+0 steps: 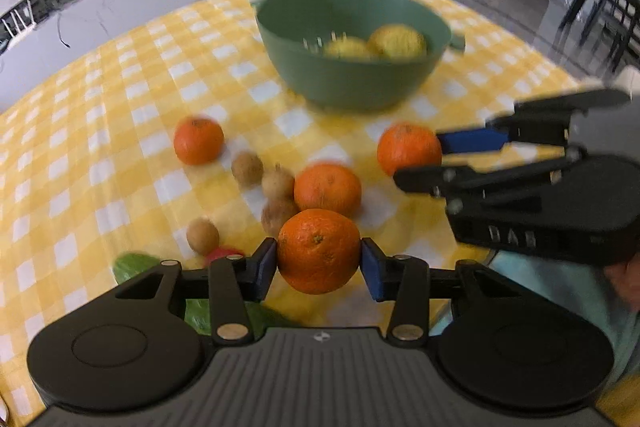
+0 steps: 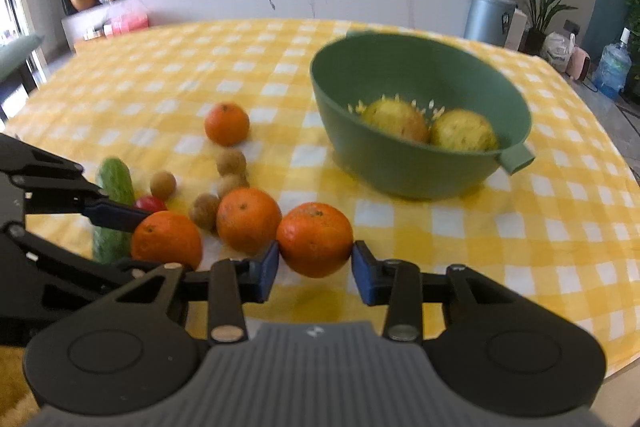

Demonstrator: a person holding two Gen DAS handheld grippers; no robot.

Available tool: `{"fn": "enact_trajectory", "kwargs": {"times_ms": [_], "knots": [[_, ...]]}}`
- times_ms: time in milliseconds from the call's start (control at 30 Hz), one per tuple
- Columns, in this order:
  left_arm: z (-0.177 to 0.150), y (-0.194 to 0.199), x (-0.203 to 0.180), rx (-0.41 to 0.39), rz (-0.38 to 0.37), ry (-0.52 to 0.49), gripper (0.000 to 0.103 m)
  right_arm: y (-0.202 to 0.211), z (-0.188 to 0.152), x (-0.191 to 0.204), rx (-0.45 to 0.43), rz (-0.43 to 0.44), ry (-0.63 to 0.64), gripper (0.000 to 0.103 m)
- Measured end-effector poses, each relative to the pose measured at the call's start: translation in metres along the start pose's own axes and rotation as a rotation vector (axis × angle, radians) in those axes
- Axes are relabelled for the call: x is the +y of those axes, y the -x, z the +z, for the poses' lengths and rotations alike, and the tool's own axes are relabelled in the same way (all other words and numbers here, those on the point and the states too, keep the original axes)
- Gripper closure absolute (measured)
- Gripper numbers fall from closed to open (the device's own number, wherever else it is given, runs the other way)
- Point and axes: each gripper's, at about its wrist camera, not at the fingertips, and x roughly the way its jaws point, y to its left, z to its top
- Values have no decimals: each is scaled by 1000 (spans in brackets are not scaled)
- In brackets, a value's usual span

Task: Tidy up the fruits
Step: 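Carry both mandarins over the green colander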

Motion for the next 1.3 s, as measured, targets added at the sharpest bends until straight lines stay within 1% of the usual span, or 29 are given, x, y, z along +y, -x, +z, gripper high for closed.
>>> {"fn": "enact_trajectory", "kwargs": {"times_ms": [133,267,467,633,733,900,1100,1133,1200,1233,1267,1300], "knots": [[23,17,1,-66,-10,35,53,15,6,-7,-51,25,-15,67],[52,26,-2,-107,6,44,53,32,19,-12,-118,-16,39,67],[101,26,-9,-149,32,44,53,45,51,-36,-174,-47,80,68],[132,11,-6,-141,51,65,53,41,80,-59,-200,-86,143,70],[144,-3,-3,-125,63,77,53,30,97,-74,-192,-91,154,71],[158,-34,3,-58,83,94,53,-3,119,-95,-126,-67,125,72],[168,-61,5,-7,111,72,53,-44,131,-107,-48,-51,116,75],[168,-65,6,1,114,71,53,-49,130,-106,-38,-55,124,77],[169,-72,6,15,123,66,53,-57,132,-105,-44,-57,150,78],[169,-76,6,21,127,62,53,-60,134,-104,-45,-52,161,81],[169,-79,6,26,133,60,53,-63,136,-104,-46,-47,165,92],[169,-80,5,15,145,47,53,-66,138,-104,-44,-48,168,94]]}}
